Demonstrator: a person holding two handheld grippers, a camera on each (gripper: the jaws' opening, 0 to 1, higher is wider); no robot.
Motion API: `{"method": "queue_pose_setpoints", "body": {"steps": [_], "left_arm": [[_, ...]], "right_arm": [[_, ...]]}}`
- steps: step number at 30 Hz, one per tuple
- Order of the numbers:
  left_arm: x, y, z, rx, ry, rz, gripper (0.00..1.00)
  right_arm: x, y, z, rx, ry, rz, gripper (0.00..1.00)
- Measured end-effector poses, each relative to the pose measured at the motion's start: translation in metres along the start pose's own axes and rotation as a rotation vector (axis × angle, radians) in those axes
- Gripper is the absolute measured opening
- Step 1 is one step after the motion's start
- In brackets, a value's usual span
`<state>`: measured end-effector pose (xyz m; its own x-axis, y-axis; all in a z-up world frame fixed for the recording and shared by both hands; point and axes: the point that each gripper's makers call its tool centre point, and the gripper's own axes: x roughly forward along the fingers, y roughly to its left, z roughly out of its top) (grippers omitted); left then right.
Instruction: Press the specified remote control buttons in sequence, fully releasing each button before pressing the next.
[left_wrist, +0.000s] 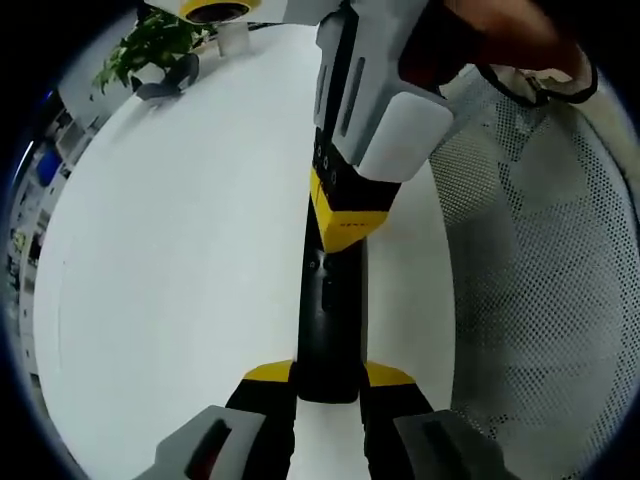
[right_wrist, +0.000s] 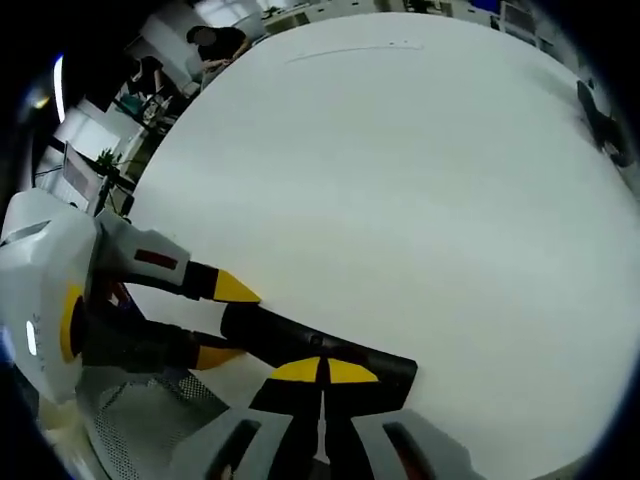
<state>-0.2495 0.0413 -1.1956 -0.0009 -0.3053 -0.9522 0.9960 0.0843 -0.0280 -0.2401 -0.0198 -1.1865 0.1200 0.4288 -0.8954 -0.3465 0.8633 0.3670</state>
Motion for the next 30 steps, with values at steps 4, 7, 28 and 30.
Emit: {"method": "queue_pose_setpoints", "body": {"steps": [4, 7, 28, 30], "left_arm": [[0.0, 0.0, 0.0, 0.005, 0.008, -0.001, 0.22], [0.0, 0.0, 0.0, 0.0, 0.01, 0.006, 0.22], [0.0, -0.001, 0.0, 0.015, 0.005, 0.012, 0.22], [0.0, -0.001, 0.0, 0.016, 0.005, 0.01, 0.22]], "right_arm": [[0.0, -0.001, 0.001, 0.019, -0.018, 0.022, 0.0], [0.0, 0.0, 0.0, 0.02, -0.034, 0.027, 0.0], [-0.008, -0.012, -0.017, 0.011, 0.05, -0.005, 0.0], [-0.008, -0.013, -0.015, 0.007, 0.047, -0.004, 0.0]]}}
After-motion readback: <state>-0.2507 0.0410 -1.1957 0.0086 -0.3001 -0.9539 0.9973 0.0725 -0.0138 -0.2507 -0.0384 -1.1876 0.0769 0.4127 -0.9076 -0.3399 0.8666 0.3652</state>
